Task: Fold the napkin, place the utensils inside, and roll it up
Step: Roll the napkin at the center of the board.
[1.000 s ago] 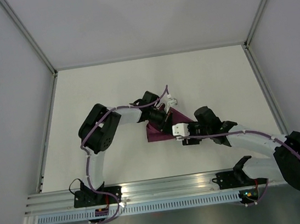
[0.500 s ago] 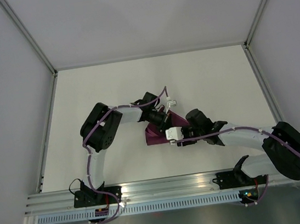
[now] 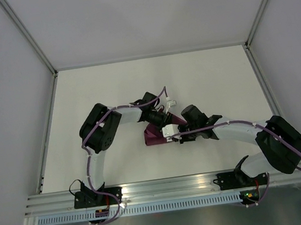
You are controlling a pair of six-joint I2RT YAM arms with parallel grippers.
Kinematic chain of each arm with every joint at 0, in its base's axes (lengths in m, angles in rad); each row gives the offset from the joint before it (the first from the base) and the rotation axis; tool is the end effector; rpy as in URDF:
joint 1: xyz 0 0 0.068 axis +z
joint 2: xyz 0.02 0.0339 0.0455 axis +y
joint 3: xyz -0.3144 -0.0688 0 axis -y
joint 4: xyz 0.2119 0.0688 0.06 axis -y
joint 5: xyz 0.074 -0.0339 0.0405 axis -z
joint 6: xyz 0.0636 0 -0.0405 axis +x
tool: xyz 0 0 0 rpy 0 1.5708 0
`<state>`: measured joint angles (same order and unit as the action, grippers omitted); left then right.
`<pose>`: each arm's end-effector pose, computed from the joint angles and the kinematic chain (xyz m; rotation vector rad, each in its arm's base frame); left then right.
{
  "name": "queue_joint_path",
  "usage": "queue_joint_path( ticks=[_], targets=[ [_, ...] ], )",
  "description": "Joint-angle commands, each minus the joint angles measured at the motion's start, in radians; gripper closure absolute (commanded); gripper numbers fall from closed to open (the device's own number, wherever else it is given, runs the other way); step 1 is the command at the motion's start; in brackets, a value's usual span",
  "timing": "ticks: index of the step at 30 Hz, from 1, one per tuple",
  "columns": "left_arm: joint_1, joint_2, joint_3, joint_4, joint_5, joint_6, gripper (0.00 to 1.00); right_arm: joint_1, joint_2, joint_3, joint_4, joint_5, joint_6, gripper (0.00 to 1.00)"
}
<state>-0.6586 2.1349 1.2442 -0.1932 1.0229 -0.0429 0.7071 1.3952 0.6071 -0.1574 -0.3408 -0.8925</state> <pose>0.2975 -0.2988 0.1575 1.1343 2.3702 -1.5938 0.1652 0.1691 0.2065 -1.8662 1.6218 0.3491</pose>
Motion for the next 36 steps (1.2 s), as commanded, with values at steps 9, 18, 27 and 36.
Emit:
queue_joint_path(
  ticks=[9, 18, 27, 36],
  targets=[
    [0.022, -0.131, -0.057, 0.096, -0.242, -0.048, 0.55, -0.161, 0.221, 0.183, -0.401, -0.191, -0.112, 0.89],
    [0.054, -0.387, -0.209, 0.297, -0.524, -0.14, 0.55, -0.216, 0.419, 0.379, -0.617, -0.28, -0.194, 0.9],
    [0.036, -0.74, -0.537, 0.564, -0.761, -0.109, 0.58, -0.256, 0.622, 0.577, -0.807, -0.313, -0.249, 0.91],
    [-0.237, -0.854, -0.634, 0.63, -1.069, 0.196, 0.59, -0.274, 0.772, 0.749, -0.918, -0.316, -0.224, 0.91]
  ],
)
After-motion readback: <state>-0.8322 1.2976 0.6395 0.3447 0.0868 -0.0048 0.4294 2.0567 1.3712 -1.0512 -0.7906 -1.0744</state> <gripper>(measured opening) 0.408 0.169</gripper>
